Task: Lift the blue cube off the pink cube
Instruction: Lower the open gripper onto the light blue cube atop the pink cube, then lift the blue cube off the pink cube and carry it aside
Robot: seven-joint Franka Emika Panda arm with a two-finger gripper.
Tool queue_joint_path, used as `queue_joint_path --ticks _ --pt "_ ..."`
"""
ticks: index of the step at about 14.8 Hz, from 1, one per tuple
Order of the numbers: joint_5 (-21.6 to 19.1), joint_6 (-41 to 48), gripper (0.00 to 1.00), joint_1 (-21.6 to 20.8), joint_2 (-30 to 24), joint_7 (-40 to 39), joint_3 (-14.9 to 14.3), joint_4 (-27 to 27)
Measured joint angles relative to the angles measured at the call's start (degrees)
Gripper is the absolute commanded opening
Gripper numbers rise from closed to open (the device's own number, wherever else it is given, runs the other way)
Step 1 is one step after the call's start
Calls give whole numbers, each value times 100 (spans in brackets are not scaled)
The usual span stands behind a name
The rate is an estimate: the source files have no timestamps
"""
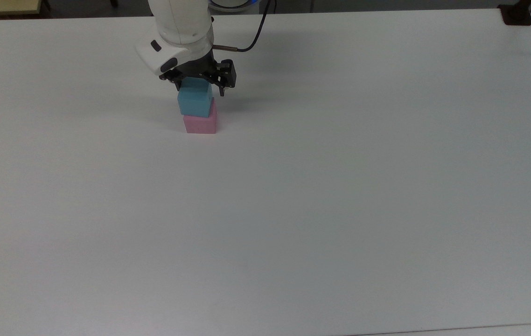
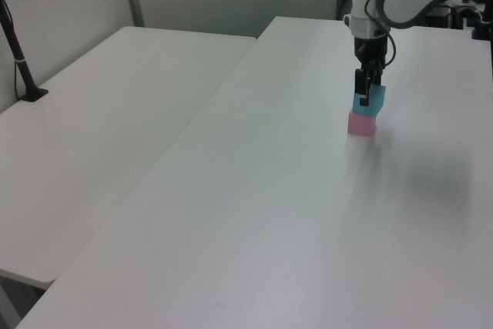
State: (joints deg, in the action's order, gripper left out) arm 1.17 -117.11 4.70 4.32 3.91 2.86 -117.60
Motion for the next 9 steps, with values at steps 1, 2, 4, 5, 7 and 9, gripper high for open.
queue_joint_path --ticks 1,2,4,5,7,9 --pt "0 -2 48 0 5 1 0 0" --pt "0 -2 47 0 5 1 0 3" --pt "4 -2 47 11 3 1 -2 42" --pt "5 -2 47 39 1 -1 -12 96" --pt "5 268 47 166 -2 -189 -37 351" --pt "5 554 47 398 27 -564 -46 775"
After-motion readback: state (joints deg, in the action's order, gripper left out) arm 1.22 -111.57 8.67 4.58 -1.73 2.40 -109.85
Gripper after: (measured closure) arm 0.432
